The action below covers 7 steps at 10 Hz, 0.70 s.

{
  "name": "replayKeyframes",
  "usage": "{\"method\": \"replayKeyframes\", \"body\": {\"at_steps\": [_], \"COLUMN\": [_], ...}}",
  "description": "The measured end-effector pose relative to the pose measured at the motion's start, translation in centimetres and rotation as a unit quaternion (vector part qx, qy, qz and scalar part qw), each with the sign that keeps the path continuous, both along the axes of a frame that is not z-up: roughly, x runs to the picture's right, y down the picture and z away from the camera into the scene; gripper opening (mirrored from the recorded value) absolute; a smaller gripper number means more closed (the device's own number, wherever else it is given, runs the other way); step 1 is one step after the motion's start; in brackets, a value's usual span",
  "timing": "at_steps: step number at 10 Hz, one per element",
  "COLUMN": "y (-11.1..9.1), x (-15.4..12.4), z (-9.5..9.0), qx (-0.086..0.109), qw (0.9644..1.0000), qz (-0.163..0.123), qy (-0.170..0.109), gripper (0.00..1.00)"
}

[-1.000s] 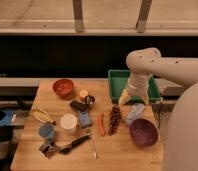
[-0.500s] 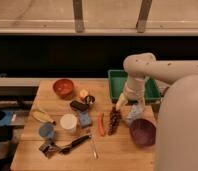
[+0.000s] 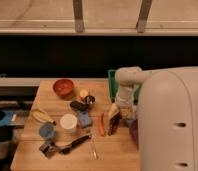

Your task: Place grapes in purple bowl

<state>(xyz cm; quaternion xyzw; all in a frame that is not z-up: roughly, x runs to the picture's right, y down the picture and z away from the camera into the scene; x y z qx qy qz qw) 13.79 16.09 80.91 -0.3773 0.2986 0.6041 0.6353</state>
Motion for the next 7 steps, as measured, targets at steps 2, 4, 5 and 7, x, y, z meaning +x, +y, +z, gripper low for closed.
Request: {"method": "replayKeyframes", "body": {"at_steps": [2,4,5,7], "y": [0.4,1.5,2.4,3.2], "x": [-2.3,-3.9,-3.8,-4.1], "z": [1.5,3.6,4.5,5.2], "qx": [-0.013,-0.027,-0.033,-0.037], "qw": [0.9997,0.9983,0.9978,0.997], "qz": [-0.008,-0.002,0.004,0.01], "qy": [-0.021,-0.051,-0.057,-0.067], "gripper": [0.8,0.78,0.71,0.51]}}
